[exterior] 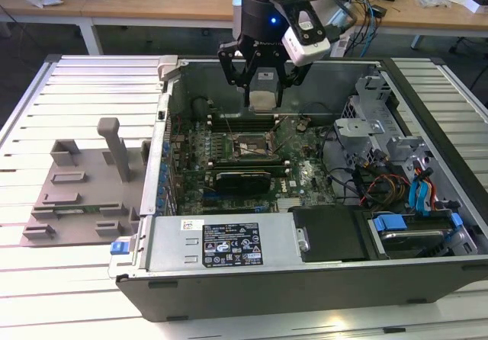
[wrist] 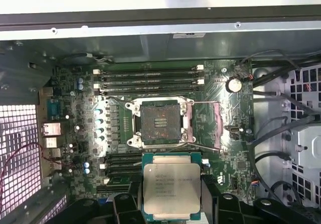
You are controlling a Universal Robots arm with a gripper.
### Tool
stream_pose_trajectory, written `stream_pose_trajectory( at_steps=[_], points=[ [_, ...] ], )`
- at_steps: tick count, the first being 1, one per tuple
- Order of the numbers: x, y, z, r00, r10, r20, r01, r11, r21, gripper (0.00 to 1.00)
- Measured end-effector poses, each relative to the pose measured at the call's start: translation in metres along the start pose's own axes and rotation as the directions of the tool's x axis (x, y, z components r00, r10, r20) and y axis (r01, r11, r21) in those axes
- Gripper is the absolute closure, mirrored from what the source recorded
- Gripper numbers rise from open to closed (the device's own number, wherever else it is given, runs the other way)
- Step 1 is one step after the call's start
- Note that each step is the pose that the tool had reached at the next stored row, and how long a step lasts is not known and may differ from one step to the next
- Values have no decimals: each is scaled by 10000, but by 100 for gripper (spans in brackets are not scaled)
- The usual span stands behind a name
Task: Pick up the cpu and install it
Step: 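Pick up the cpu and move it towards the insertion slot, then place the cpu into insertion slot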
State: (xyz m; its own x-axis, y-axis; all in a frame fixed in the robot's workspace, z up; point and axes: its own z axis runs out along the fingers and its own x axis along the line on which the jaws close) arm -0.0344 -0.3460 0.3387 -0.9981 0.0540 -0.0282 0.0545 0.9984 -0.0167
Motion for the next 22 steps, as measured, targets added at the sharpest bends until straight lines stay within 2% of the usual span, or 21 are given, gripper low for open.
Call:
stream_pose_trajectory(
  at_steps=[17, 18, 19, 22],
  points=[
    [-1, 1, 20, 10000, 7, 0, -7, 10000, 0, 45],
    [-1, 1, 20, 10000, 71, -1, -71, 10000, 3, 45],
    [-1, 0, 21, 9991, 425, -5, -425, 9991, 16, 45],
    [-1, 1, 22, 9963, 854, -13, -854, 9963, 31, 45]
  ],
)
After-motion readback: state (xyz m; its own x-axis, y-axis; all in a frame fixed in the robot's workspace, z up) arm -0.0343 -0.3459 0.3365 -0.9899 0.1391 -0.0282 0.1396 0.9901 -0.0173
